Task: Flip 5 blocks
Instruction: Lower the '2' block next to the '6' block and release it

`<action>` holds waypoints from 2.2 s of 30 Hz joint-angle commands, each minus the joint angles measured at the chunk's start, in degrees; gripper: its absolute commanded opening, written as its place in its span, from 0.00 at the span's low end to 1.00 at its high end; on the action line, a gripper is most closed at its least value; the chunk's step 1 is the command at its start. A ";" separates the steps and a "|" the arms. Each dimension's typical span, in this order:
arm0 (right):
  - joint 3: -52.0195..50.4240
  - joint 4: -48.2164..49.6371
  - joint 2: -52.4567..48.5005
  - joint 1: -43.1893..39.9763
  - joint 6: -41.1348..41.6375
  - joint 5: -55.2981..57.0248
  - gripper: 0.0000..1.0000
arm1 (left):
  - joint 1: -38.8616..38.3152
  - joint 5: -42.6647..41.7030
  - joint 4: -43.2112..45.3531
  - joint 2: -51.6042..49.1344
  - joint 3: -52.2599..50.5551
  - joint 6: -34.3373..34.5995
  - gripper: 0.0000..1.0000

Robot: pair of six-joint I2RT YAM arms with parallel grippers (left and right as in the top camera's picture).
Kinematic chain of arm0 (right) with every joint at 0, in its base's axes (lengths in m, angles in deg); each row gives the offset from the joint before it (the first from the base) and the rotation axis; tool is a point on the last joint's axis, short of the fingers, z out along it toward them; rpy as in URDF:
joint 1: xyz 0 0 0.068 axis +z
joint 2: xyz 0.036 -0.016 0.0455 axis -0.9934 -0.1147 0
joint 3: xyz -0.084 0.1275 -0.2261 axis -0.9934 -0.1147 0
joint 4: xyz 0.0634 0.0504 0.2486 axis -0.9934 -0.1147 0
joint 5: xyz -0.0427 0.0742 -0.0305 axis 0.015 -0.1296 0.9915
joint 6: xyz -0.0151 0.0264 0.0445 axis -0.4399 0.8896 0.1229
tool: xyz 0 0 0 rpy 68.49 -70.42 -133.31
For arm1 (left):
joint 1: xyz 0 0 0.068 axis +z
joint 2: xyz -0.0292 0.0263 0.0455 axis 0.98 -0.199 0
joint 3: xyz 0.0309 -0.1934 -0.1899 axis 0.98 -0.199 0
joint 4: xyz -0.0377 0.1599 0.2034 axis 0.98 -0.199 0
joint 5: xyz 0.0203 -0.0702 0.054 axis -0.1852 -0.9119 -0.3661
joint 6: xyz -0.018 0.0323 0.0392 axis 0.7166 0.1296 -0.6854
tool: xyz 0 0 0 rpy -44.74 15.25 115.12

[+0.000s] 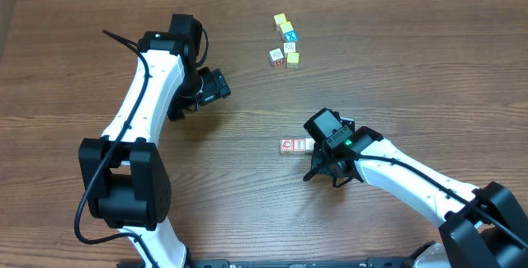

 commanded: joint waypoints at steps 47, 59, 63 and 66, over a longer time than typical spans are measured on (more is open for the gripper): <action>-0.24 1.27 0.61 0.28 -0.79 2.67 0.06 | 0.09 0.39 0.04 0.81 0.31 -0.70 1.00; -0.31 2.71 0.26 0.28 -2.29 2.64 0.05 | 0.09 0.39 0.04 0.81 0.31 -0.70 1.00; -0.31 2.78 0.04 0.28 -2.29 2.64 0.05 | 0.09 0.39 0.04 0.81 0.31 -0.70 0.99; -0.31 3.15 -0.04 0.28 -2.32 3.13 0.05 | 0.09 0.39 0.04 0.81 0.31 -0.70 1.00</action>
